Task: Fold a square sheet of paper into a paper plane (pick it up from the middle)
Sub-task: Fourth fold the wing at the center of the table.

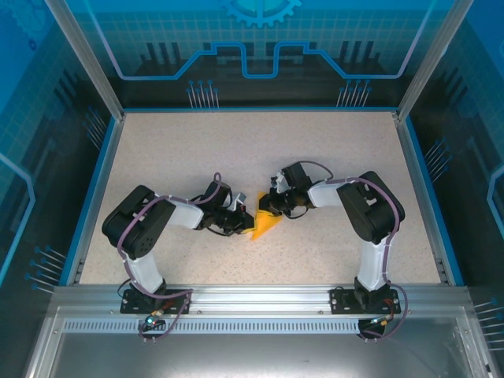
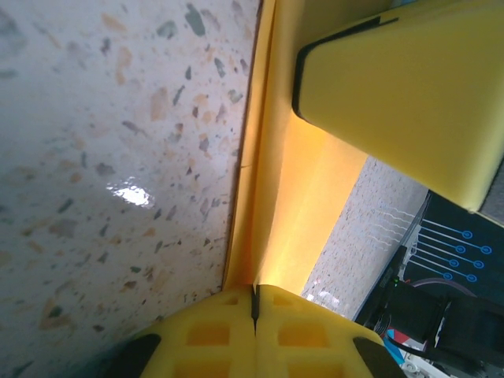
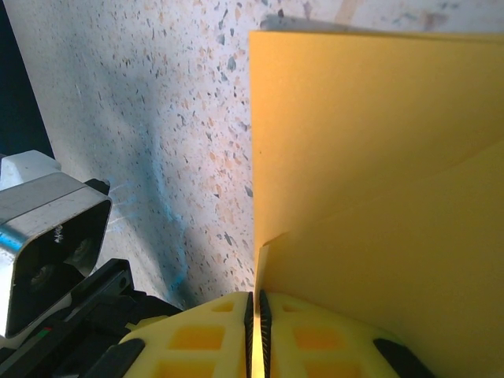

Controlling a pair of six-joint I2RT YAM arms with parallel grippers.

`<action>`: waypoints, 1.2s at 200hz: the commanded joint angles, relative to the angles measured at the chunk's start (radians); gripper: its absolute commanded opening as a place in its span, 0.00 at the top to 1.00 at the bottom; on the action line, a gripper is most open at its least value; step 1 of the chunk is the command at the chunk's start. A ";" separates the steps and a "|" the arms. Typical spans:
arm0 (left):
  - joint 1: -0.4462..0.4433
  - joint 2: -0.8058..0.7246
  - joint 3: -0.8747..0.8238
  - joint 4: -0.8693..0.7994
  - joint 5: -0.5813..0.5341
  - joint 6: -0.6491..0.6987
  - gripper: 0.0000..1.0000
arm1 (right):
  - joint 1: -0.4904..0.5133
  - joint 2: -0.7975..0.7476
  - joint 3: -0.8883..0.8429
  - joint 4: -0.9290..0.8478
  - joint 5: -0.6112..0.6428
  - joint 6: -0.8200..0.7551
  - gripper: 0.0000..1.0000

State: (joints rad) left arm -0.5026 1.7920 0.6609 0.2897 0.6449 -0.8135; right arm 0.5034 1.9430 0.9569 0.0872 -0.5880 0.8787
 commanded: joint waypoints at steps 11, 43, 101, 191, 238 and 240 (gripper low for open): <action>-0.008 0.067 -0.006 -0.092 -0.061 0.002 1.00 | -0.003 -0.028 0.001 -0.023 -0.028 -0.010 0.85; -0.007 0.067 -0.007 -0.092 -0.062 0.007 1.00 | 0.012 -0.012 0.022 -0.086 -0.009 -0.033 0.84; -0.011 0.006 -0.010 -0.147 -0.040 0.063 0.93 | 0.009 0.047 -0.008 -0.113 0.052 -0.051 0.89; -0.037 -0.060 -0.017 -0.217 -0.001 0.124 0.87 | 0.004 0.047 -0.014 -0.122 0.056 -0.066 0.89; -0.062 -0.074 0.009 -0.256 -0.007 0.149 0.87 | 0.005 0.048 -0.019 -0.120 0.059 -0.067 0.89; -0.062 -0.074 0.009 -0.257 -0.007 0.148 0.88 | 0.005 0.047 -0.019 -0.120 0.059 -0.066 0.89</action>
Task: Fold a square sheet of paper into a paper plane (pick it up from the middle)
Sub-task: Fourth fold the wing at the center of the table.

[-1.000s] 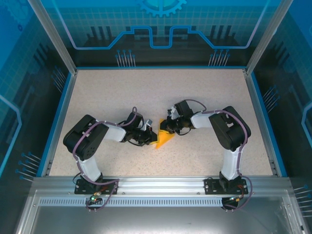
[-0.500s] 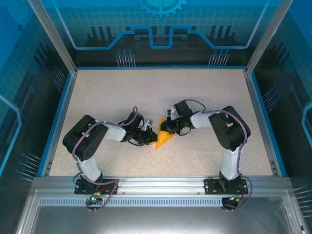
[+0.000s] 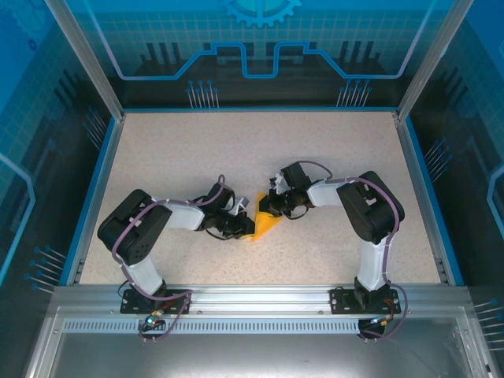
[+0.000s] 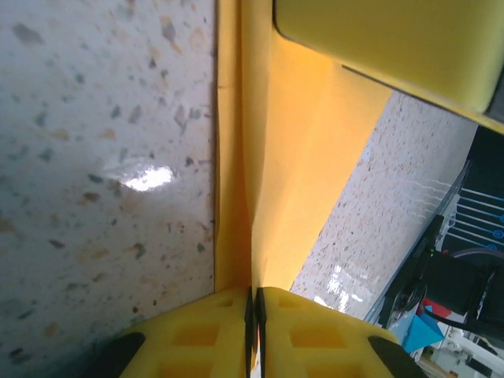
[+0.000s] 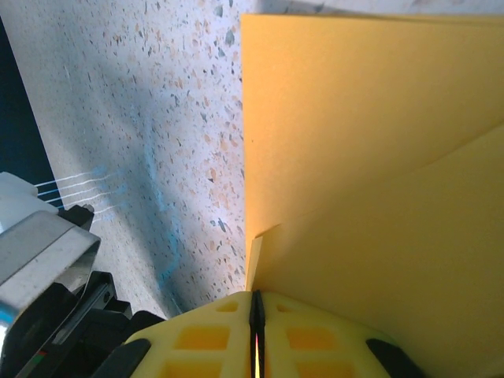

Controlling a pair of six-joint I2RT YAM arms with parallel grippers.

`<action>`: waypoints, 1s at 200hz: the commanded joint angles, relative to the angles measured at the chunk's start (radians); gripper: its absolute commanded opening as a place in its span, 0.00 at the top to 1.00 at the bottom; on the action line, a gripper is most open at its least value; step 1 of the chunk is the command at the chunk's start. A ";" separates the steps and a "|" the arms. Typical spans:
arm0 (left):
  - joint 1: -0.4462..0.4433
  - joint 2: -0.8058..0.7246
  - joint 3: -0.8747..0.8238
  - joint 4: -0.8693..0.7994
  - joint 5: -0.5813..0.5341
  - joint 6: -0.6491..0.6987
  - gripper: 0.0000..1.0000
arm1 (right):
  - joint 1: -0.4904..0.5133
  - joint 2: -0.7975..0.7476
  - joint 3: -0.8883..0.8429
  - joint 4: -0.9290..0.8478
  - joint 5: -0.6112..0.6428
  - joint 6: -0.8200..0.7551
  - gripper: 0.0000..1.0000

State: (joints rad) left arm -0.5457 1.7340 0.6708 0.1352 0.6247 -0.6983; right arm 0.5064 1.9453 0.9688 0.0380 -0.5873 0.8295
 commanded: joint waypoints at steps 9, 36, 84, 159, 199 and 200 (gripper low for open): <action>-0.021 -0.019 0.000 -0.103 0.011 0.034 0.89 | 0.001 0.046 -0.030 -0.072 0.058 -0.016 0.89; -0.022 -0.016 0.003 -0.123 0.004 0.044 0.91 | 0.000 0.047 -0.032 -0.072 0.059 -0.017 0.89; -0.021 -0.050 -0.006 -0.104 0.007 0.029 0.82 | 0.000 0.053 -0.032 -0.075 0.057 -0.022 0.89; -0.022 -0.080 -0.006 -0.092 -0.009 0.006 0.79 | 0.001 0.053 -0.035 -0.076 0.057 -0.025 0.89; -0.021 -0.070 -0.013 -0.112 -0.028 0.010 0.90 | 0.000 0.052 -0.036 -0.079 0.057 -0.027 0.89; -0.022 -0.070 -0.014 -0.113 -0.028 0.010 0.90 | 0.000 0.052 -0.035 -0.079 0.057 -0.026 0.89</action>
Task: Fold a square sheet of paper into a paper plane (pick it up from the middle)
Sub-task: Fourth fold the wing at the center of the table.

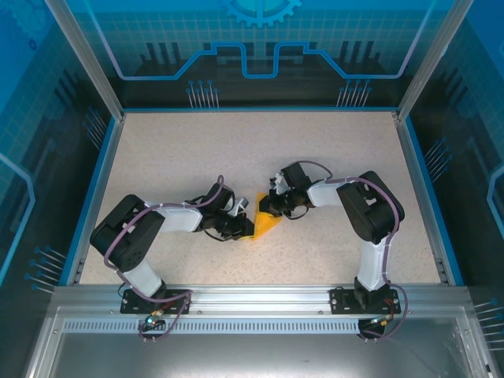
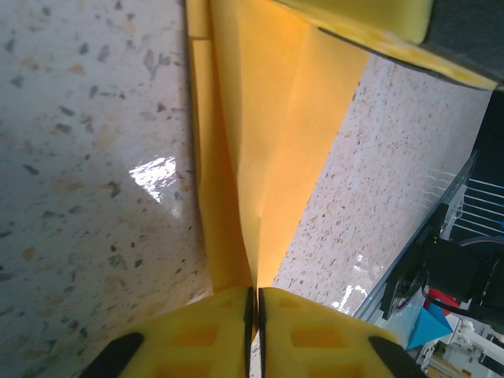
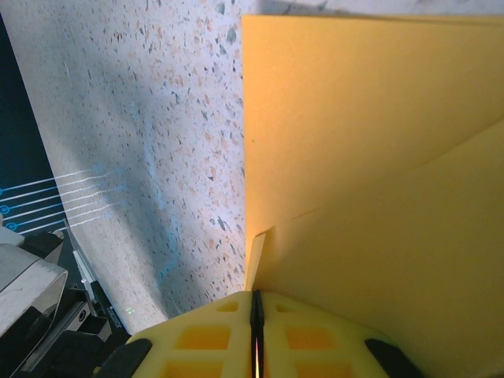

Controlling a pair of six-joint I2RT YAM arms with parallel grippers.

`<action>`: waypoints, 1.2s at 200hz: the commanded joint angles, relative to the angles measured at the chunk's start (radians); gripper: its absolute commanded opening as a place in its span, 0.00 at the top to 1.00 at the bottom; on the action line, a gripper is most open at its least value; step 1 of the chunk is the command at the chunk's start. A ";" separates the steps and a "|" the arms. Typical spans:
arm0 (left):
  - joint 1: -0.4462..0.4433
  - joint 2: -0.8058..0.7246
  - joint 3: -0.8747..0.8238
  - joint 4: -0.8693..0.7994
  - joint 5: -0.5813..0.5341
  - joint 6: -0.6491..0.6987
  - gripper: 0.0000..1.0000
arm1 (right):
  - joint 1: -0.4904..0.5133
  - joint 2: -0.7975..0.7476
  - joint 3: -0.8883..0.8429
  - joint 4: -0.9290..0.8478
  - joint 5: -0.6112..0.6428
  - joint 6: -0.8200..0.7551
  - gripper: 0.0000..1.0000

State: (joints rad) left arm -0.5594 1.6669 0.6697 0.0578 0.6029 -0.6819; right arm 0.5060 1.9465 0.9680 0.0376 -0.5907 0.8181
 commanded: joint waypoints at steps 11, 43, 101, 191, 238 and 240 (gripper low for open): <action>-0.008 0.002 -0.014 -0.044 -0.010 -0.008 0.93 | 0.000 0.051 -0.036 -0.078 0.060 -0.014 0.89; -0.008 0.031 -0.011 -0.071 -0.011 0.003 0.99 | 0.000 0.052 -0.038 -0.078 0.060 -0.014 0.89; -0.018 0.076 -0.005 -0.167 -0.047 0.024 1.00 | 0.000 0.074 -0.034 -0.078 0.064 -0.014 0.89; -0.070 0.060 0.030 -0.391 -0.145 0.073 0.96 | 0.000 0.074 -0.026 -0.096 0.071 -0.020 0.89; -0.112 0.071 0.096 -0.503 -0.233 0.075 0.91 | 0.000 0.067 -0.029 -0.108 0.079 -0.027 0.90; -0.114 0.071 0.098 -0.508 -0.235 0.075 0.90 | 0.000 0.067 -0.029 -0.109 0.079 -0.027 0.90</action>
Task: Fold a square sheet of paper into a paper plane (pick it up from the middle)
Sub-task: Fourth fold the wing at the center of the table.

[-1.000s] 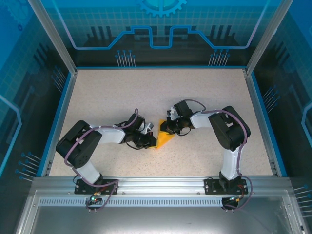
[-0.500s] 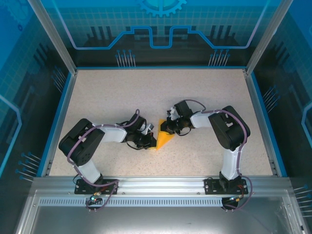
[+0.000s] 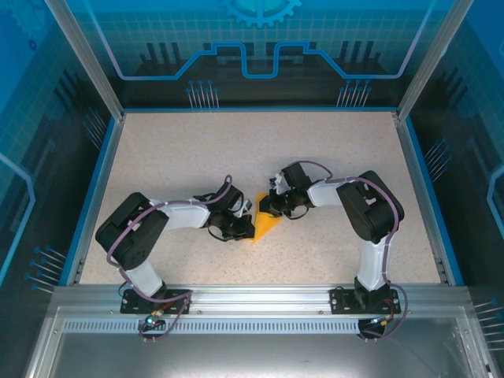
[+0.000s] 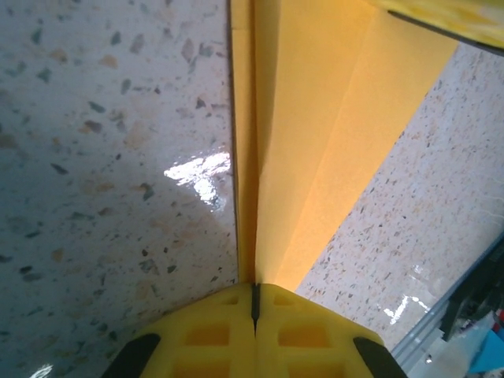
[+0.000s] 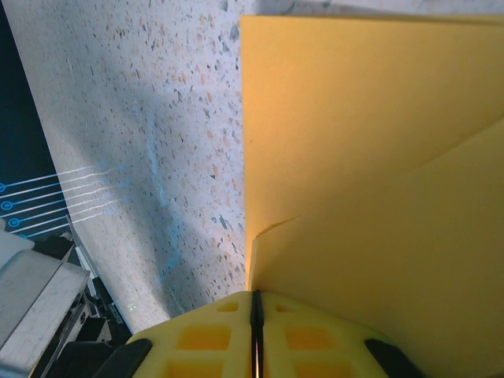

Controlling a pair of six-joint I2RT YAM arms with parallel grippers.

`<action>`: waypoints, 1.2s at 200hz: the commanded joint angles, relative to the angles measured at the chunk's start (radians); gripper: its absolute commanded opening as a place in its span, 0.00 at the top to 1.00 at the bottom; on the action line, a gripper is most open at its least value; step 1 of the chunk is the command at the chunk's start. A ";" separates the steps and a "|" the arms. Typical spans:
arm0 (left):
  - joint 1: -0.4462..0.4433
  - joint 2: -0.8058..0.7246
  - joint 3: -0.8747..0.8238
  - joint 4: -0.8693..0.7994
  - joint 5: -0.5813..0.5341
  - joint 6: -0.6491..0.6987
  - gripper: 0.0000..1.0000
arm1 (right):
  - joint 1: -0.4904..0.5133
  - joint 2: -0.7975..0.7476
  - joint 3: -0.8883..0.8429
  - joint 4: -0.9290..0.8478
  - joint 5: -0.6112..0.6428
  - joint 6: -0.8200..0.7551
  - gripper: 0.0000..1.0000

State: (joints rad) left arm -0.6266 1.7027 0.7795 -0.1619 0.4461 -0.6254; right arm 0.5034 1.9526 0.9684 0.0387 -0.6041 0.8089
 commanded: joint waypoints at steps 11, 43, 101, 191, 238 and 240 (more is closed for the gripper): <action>-0.057 0.034 -0.006 -0.310 -0.102 0.015 0.88 | 0.003 0.057 -0.031 -0.111 0.096 -0.018 0.90; -0.078 0.043 0.007 -0.352 -0.144 0.004 0.87 | 0.003 0.057 -0.030 -0.115 0.095 -0.020 0.89; -0.096 0.014 -0.005 -0.341 -0.135 -0.026 0.96 | 0.003 0.068 -0.027 -0.115 0.095 -0.021 0.89; -0.098 -0.050 -0.012 -0.336 -0.130 -0.025 0.89 | 0.003 0.079 -0.022 -0.114 0.093 -0.021 0.89; -0.096 -0.030 -0.003 -0.322 -0.101 -0.014 0.92 | 0.003 0.082 -0.023 -0.113 0.092 -0.021 0.90; -0.097 -0.032 -0.006 -0.320 -0.098 -0.013 0.92 | 0.003 0.082 -0.022 -0.113 0.092 -0.020 0.90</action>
State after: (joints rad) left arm -0.7063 1.6539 0.8089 -0.3313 0.3080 -0.6376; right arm 0.5060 1.9575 0.9707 0.0338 -0.6216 0.8028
